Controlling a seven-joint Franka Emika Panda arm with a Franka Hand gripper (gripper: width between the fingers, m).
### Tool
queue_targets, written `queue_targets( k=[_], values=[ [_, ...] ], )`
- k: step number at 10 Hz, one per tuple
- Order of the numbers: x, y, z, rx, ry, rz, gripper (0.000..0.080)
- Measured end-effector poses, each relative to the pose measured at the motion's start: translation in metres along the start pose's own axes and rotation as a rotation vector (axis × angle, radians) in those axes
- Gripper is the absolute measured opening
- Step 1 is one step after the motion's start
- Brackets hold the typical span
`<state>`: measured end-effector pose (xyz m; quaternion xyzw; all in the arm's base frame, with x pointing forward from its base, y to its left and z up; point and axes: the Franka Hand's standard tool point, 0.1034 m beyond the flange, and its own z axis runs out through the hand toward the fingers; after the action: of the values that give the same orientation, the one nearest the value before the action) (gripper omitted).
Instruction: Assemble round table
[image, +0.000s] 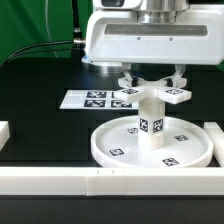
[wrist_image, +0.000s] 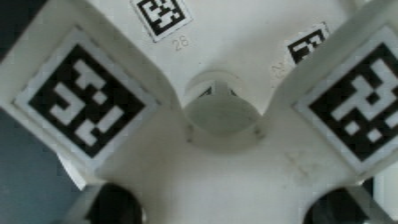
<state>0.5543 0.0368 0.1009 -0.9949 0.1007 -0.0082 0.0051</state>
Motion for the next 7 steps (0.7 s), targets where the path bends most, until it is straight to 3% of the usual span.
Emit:
queue_targets(
  k=[4, 6, 7],
  values=[
    [0.0008, -0.0012, -0.0004, 0.007, 0.003, 0.333, 0.0442],
    [0.0004, -0.0011, -0.0001, 0.006, 0.001, 0.323, 0.0442],
    [-0.0012, -0.0017, -0.0018, 0.002, -0.006, 0.305, 0.0587]
  ],
)
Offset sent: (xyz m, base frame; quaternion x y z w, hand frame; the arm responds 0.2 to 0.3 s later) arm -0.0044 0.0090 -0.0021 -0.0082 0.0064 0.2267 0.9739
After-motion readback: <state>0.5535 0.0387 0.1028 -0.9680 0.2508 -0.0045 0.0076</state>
